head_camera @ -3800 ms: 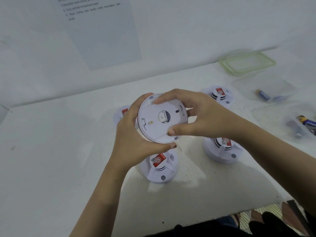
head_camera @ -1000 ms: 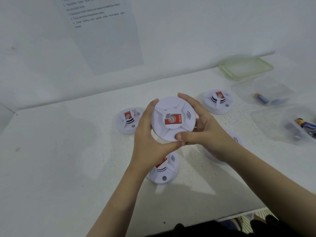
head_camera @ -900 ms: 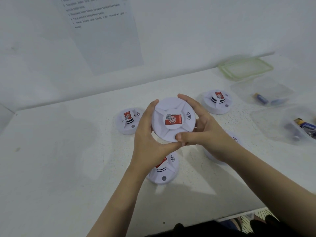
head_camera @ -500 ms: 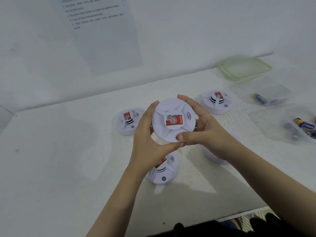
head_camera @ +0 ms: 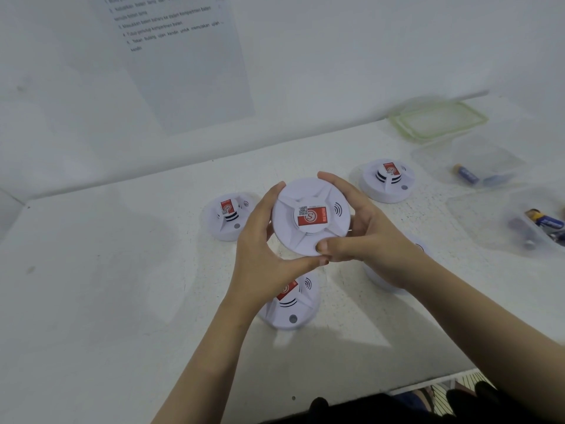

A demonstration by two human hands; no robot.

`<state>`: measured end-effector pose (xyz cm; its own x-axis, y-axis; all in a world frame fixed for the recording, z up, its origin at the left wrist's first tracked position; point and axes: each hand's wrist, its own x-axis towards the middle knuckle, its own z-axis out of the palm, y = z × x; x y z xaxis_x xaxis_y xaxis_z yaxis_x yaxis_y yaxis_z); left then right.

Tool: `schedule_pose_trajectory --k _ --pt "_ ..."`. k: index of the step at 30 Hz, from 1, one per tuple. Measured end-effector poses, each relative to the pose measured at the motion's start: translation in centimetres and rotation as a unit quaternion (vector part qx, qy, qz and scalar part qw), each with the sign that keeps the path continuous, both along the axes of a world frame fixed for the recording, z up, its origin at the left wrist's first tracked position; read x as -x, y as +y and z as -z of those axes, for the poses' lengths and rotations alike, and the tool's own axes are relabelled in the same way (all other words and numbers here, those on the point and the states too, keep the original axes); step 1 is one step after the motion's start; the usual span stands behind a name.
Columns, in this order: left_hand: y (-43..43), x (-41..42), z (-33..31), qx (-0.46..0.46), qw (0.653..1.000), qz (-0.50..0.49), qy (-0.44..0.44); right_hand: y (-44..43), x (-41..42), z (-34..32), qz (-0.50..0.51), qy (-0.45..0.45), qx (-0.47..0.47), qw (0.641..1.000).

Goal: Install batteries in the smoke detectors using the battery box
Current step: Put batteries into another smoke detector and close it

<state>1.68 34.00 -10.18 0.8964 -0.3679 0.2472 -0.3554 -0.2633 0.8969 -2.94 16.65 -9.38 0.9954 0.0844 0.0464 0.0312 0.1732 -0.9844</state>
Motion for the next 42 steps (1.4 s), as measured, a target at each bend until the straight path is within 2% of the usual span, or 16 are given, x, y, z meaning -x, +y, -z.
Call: schedule_pose_trajectory --k 22,42 --pt "-0.1 0.0 -0.1 -0.002 1.000 0.013 -0.015 -0.6 0.3 -0.3 -0.017 0.001 -0.010 1.000" --pt "0.3 0.0 -1.0 0.011 0.997 0.068 -0.030 -1.6 0.6 0.1 -0.076 0.024 -0.091 0.993"
